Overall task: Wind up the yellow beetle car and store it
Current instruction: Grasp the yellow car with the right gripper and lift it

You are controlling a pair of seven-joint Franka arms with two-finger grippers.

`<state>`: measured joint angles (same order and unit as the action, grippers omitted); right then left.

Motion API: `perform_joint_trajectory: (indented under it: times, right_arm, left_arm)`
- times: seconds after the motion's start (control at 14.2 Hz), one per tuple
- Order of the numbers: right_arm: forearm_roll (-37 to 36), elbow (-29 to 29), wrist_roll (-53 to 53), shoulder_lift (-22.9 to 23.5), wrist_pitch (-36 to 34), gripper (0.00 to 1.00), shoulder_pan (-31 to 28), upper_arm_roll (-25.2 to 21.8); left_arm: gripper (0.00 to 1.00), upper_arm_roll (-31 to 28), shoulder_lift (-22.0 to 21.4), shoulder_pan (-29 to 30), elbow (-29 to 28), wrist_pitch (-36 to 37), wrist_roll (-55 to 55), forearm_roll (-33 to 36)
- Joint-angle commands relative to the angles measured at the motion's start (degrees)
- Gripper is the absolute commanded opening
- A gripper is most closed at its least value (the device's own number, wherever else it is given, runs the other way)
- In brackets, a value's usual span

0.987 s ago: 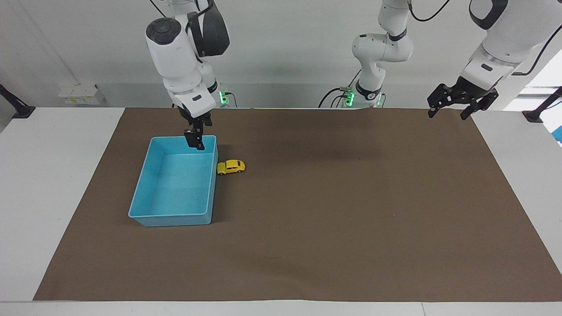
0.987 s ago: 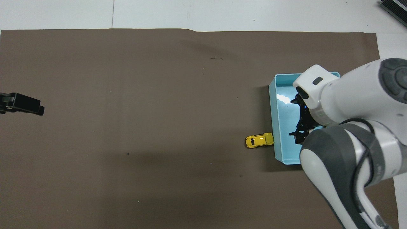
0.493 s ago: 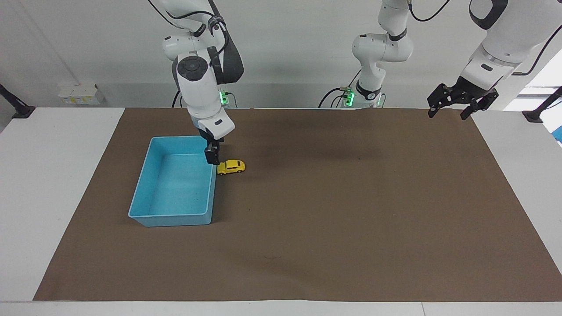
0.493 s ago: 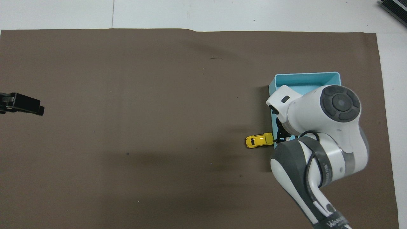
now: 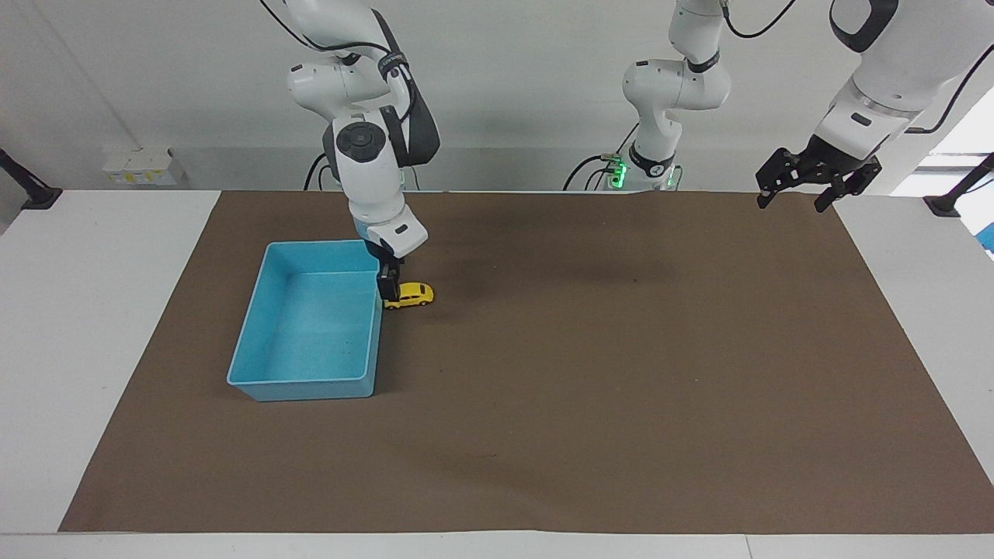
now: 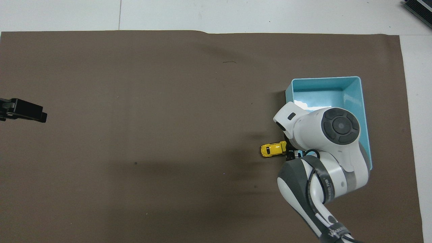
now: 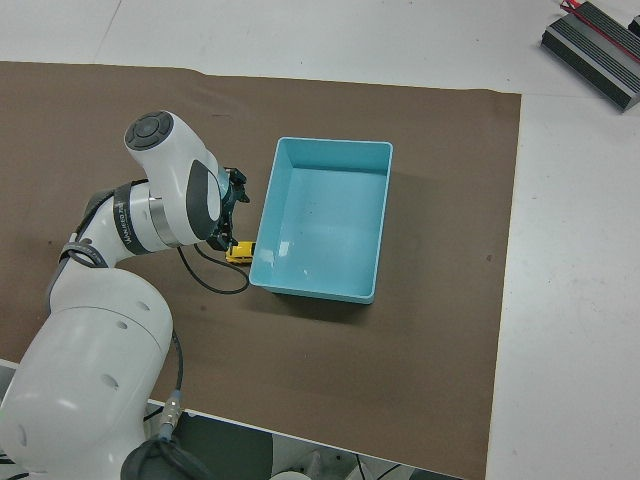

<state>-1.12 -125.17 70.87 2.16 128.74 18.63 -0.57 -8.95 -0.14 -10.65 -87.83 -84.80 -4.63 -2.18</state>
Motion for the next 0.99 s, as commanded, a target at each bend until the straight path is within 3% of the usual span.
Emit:
perform_joint_trajectory:
  times: [0.0, 0.35, 0.49, 0.78, 0.92]
  right_arm:
    - [-0.63, -3.84, 0.5, 0.91, 5.98, 1.0, 1.14, -0.13]
    - [-0.63, -5.51, -0.56, 4.77, 12.04, 1.0, 1.93, -0.13]
    - [-0.63, -5.78, -0.47, 4.87, 12.5, 0.71, 1.93, -0.13]
    - [-0.72, -5.78, -0.47, 4.87, 12.15, 0.47, 2.9, -0.13]
    - [-0.72, -5.7, -0.47, 4.87, 12.15, 0.17, 3.34, -0.13]
  left_arm:
    - [1.0, 0.78, -1.44, 0.8, -1.38, 0.34, 0.5, 1.13]
    - [1.0, 0.78, -1.44, 0.8, -1.38, 0.34, 0.5, 1.13]
    - [1.0, 0.78, -1.44, 0.89, -1.38, 0.34, 0.5, 1.13]
    - [1.0, 0.78, -1.44, 0.8, -1.38, 0.34, 0.5, 1.13]
    - [1.0, 0.78, -1.44, 0.8, -1.38, 0.34, 0.5, 1.13]
